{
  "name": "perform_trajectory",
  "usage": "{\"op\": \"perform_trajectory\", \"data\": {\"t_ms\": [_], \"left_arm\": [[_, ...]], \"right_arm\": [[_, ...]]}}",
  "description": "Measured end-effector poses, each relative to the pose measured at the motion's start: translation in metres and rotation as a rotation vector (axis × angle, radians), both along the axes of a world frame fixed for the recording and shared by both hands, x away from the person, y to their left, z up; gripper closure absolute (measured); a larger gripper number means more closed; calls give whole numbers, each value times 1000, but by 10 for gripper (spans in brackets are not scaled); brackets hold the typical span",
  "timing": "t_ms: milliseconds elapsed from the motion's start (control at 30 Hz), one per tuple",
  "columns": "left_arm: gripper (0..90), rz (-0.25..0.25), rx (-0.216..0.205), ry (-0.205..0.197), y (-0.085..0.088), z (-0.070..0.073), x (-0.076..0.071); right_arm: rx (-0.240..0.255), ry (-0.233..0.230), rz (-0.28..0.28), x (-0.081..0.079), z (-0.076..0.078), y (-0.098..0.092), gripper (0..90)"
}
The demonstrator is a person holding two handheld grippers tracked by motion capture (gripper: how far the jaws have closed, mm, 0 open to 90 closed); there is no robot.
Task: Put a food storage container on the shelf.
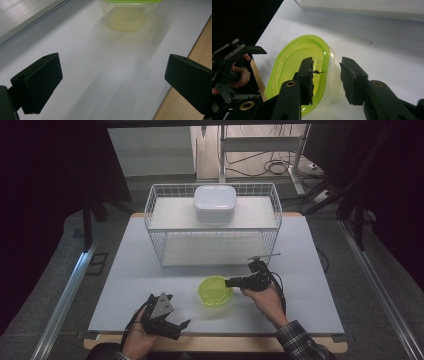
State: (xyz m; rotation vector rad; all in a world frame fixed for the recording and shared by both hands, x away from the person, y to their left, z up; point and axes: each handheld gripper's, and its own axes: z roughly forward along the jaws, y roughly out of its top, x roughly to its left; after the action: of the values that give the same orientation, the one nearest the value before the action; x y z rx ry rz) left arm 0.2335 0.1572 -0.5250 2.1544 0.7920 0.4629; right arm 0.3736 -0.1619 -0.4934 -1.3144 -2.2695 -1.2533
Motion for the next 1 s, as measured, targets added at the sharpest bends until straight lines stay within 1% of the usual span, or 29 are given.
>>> {"op": "perform_trajectory", "data": {"t_ms": [67, 167, 200, 233, 267, 300, 333, 433, 467, 500, 600, 700, 767, 800, 867, 900, 967, 1000], "left_arm": [[10, -2, 2, -1, 0, 0, 0], [11, -3, 5, -2, -1, 0, 0], [11, -4, 5, -2, -1, 0, 0], [11, -5, 6, -2, -1, 0, 0], [11, -6, 7, -3, -1, 0, 0], [11, -6, 8, -3, -1, 0, -1], [11, -7, 10, -5, -1, 0, -1], [12, -8, 12, -7, -2, 0, -1], [11, -7, 12, -7, -2, 0, -1], [11, -7, 13, -9, -1, 0, -1], [12, -6, 10, -8, -1, 0, -1], [12, -3, 9, -13, -1, 1, -1], [12, 1, 6, -17, -1, 1, -1], [11, 7, 3, -24, 0, 2, -2], [11, 17, -15, -32, 2, 4, -2], [11, 24, -30, -33, 3, 4, -2], [10, 34, -50, -27, 5, 5, -1], [10, 37, -56, -24, 6, 5, -1]], "right_arm": [[8, 17, 2, 3, -4, 1, 651], [5, 37, -2, 4, -6, 2, 687], [9, 52, -7, 4, -6, 2, 713], [28, 73, -3, 6, -7, 1, 770], [28, 73, -3, 6, -7, 1, 770], [38, 85, 1, 6, -7, 1, 777], [40, 91, 1, 7, -7, 1, 794], [49, 109, 8, 6, -6, 2, 808], [70, 127, 12, 6, -6, 1, 812], [75, 131, 11, 6, -6, 1, 813], [81, 123, 7, 5, -5, 0, 815], [110, 130, 4, 5, -3, -3, 816], [116, 126, 5, 4, 0, -4, 816], [129, 119, 7, 3, 4, -5, 816], [138, 117, 8, 2, 6, -6, 816], [144, 101, 7, 0, 11, -7, 815], [149, 88, 9, -1, 17, -8, 815], [149, 88, 9, -1, 17, -8, 815]]}}
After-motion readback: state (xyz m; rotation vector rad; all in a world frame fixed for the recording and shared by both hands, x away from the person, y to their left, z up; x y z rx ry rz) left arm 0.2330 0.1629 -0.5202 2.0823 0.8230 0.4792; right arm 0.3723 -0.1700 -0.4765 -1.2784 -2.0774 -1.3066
